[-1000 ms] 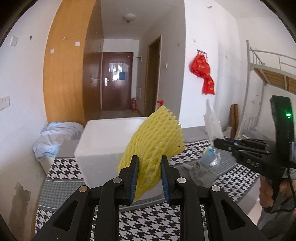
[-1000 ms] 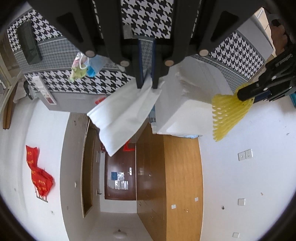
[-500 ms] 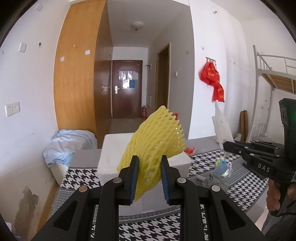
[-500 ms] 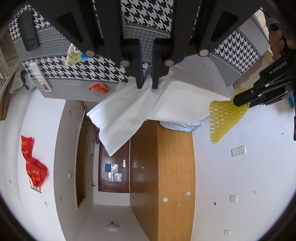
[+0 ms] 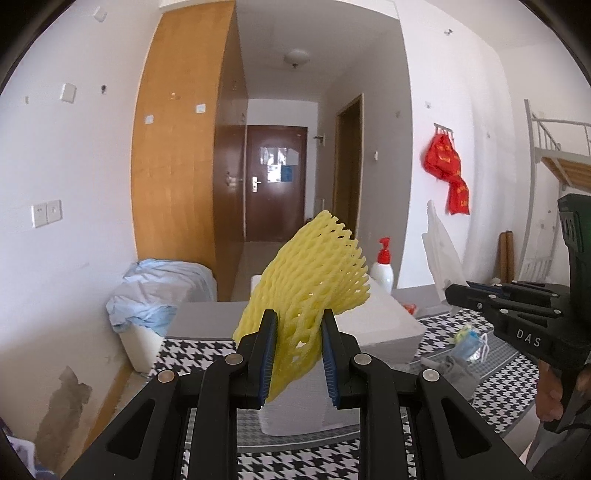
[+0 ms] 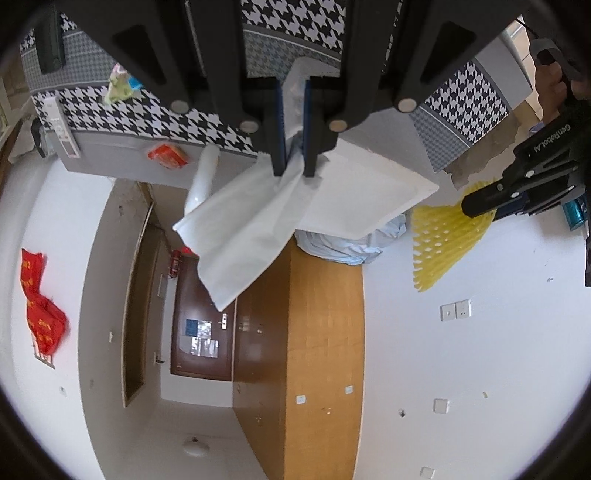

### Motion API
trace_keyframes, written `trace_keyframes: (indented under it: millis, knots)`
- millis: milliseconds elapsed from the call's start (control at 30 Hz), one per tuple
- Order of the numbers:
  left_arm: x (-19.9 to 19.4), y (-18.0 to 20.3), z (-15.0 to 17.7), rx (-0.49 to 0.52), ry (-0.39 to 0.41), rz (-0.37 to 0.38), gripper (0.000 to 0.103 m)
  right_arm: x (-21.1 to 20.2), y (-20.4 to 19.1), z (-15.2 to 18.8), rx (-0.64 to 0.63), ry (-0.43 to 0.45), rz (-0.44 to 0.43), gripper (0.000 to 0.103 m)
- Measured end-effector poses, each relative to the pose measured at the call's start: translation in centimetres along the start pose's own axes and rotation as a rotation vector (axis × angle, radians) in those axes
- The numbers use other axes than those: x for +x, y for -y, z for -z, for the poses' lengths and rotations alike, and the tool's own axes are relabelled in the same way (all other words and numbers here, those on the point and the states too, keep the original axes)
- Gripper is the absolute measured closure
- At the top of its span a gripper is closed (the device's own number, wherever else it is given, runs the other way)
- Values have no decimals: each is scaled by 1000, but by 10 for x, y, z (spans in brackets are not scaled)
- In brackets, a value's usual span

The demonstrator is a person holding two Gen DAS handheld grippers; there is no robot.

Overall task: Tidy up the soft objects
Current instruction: 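Carry the tissue with the right tool over the foam box while the left carries the net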

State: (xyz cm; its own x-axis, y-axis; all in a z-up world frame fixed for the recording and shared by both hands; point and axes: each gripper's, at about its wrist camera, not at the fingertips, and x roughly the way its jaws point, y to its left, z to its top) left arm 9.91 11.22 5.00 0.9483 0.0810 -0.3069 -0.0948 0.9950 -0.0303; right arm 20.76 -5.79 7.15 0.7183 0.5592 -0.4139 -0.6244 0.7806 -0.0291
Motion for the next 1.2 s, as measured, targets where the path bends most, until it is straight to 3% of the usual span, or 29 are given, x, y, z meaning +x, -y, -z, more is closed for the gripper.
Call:
trace_keyframes:
  millis: [600, 1200]
  knots:
    - [-4, -39, 5, -39, -4, -97, 78, 32, -29, -14, -29, -15, -88, 92]
    - [2, -57, 12, -81, -29, -121, 78, 73, -45, -20, -52, -88, -104, 92]
